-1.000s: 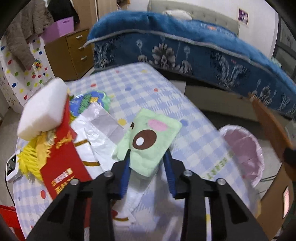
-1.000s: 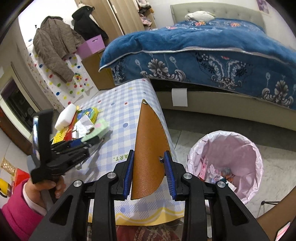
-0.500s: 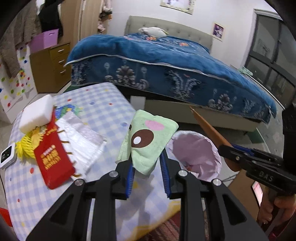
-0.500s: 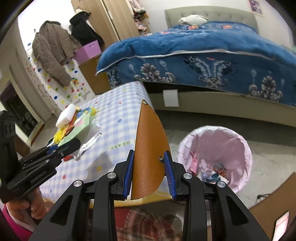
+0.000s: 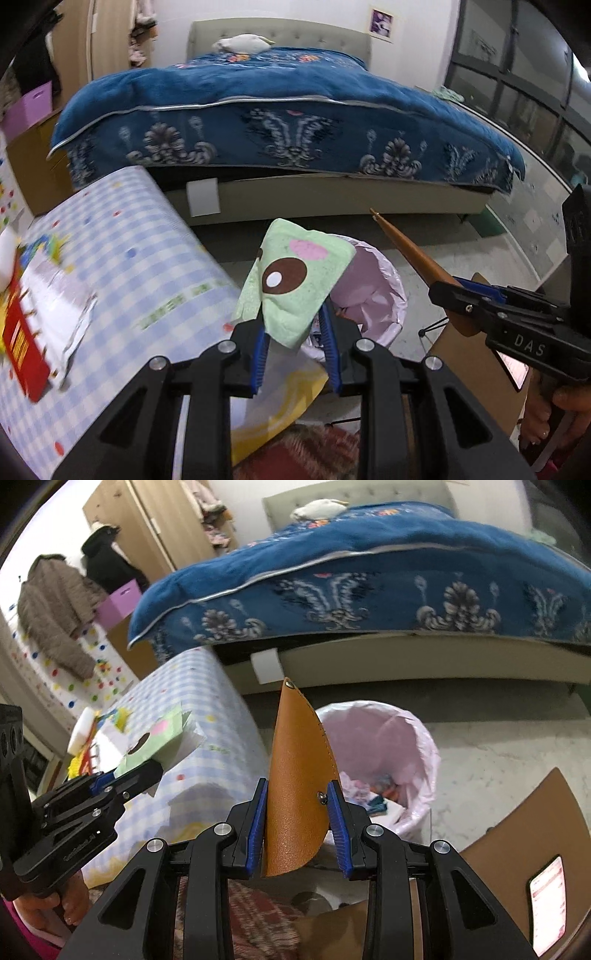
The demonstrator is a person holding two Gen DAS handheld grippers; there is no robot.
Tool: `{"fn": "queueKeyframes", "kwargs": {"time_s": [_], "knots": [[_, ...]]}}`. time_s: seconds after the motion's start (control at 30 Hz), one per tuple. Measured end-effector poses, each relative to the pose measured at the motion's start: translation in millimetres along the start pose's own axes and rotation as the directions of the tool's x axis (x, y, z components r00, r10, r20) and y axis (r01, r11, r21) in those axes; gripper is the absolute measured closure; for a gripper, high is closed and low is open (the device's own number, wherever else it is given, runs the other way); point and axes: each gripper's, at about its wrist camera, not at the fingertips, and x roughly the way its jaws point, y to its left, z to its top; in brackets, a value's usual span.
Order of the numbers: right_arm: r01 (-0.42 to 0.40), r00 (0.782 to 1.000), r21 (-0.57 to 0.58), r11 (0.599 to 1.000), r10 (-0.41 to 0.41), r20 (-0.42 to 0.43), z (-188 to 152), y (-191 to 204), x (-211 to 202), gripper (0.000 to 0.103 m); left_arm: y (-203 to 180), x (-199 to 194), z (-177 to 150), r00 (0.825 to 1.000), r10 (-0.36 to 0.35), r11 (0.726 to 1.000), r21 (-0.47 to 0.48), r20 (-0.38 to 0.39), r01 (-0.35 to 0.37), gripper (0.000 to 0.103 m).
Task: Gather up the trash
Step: 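Carry both items over the wastebasket and open both grippers to drop them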
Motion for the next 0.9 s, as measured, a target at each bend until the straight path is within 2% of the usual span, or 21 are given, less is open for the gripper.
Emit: {"fn": "queueKeyframes", "kwargs": {"time_s": [0.23,0.5,0.57,0.63,0.7,0.8,0.9], "knots": [[0.011,1.000,0.052,0.999,-0.009,-0.029,13.4,-24.3,25.5,0.071,-18.5,39.0,25.0,1.000,-0.020,0.998,0.059,-0.023,0.022,0.078],[0.017,0.998,0.091,0.996,-0.012,-0.059,28.3,-46.3,55.1,0.070,-23.9,74.4,43.8,0.997,-0.053,0.996,0.066,-0.048,0.056,0.077],[0.020,0.998,0.099,0.995,-0.014,-0.060,32.0,-51.9,61.7,0.068,-23.8,80.7,47.9,0.997,-0.060,0.996,0.067,-0.051,0.063,0.072],[0.028,0.997,0.106,0.994,-0.021,-0.068,35.6,-58.4,69.8,0.065,-22.6,85.1,51.6,0.996,-0.071,0.995,0.068,-0.054,0.075,0.053],[0.042,0.997,0.114,0.993,-0.033,-0.074,38.9,-63.6,75.0,0.063,-18.5,84.8,53.2,0.997,-0.066,0.996,0.059,-0.043,0.068,0.046],[0.054,0.997,0.127,0.990,-0.046,-0.066,41.5,-68.7,71.3,0.063,-6.8,79.2,52.1,0.998,-0.054,0.998,0.028,-0.039,0.055,0.046],[0.066,0.997,0.120,0.991,-0.060,-0.048,39.8,-65.0,56.8,0.063,3.5,63.5,43.0,1.000,-0.012,1.000,0.014,-0.026,0.012,0.046]]}}
